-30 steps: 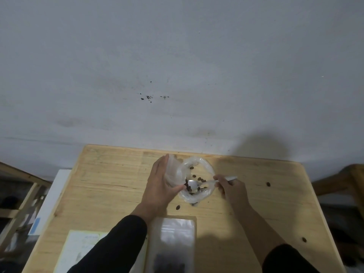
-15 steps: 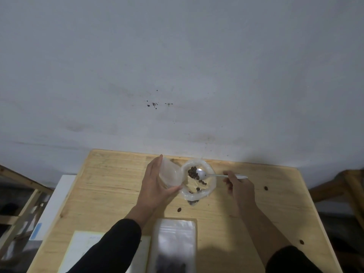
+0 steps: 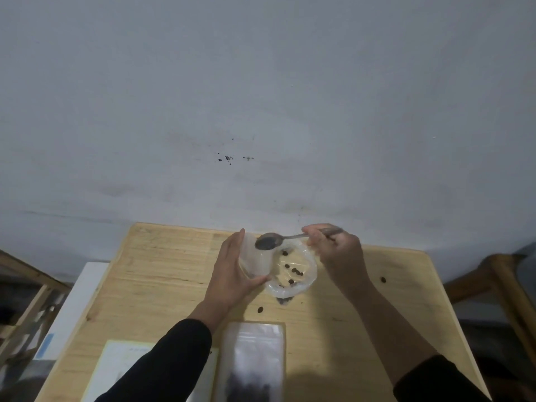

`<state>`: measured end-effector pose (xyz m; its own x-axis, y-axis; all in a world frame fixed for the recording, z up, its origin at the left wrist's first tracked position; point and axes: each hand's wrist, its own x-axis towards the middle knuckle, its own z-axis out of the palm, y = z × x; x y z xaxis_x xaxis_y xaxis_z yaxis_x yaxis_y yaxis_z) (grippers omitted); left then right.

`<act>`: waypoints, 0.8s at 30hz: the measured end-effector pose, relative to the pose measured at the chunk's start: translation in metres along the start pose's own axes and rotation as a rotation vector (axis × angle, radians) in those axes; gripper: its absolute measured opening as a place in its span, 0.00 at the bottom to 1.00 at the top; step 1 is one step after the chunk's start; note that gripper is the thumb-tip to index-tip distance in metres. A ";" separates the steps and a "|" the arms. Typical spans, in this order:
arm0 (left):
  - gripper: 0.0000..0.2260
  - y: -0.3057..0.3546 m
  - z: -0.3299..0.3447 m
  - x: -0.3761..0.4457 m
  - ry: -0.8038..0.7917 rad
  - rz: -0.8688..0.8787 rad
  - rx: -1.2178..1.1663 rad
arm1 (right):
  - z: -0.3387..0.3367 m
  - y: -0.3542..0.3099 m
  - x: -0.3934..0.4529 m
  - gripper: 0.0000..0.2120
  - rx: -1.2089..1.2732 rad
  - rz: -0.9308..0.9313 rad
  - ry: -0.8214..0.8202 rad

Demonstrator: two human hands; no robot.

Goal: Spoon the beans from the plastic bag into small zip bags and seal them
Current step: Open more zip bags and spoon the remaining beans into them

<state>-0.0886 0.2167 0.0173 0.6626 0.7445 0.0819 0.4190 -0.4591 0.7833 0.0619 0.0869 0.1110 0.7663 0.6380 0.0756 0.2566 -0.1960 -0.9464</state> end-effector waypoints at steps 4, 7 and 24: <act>0.50 -0.002 0.003 -0.006 -0.046 -0.006 0.006 | -0.016 0.015 0.021 0.06 -0.106 -0.001 0.034; 0.50 -0.004 0.009 -0.010 -0.085 -0.007 0.013 | -0.020 0.033 0.033 0.07 -0.323 0.026 -0.085; 0.49 0.004 0.018 0.006 -0.055 -0.095 0.052 | -0.031 0.093 0.030 0.11 -0.474 0.129 -0.044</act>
<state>-0.0718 0.2106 0.0100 0.6509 0.7587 -0.0260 0.5123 -0.4137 0.7526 0.1273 0.0652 0.0344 0.7865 0.6151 -0.0555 0.4092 -0.5863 -0.6991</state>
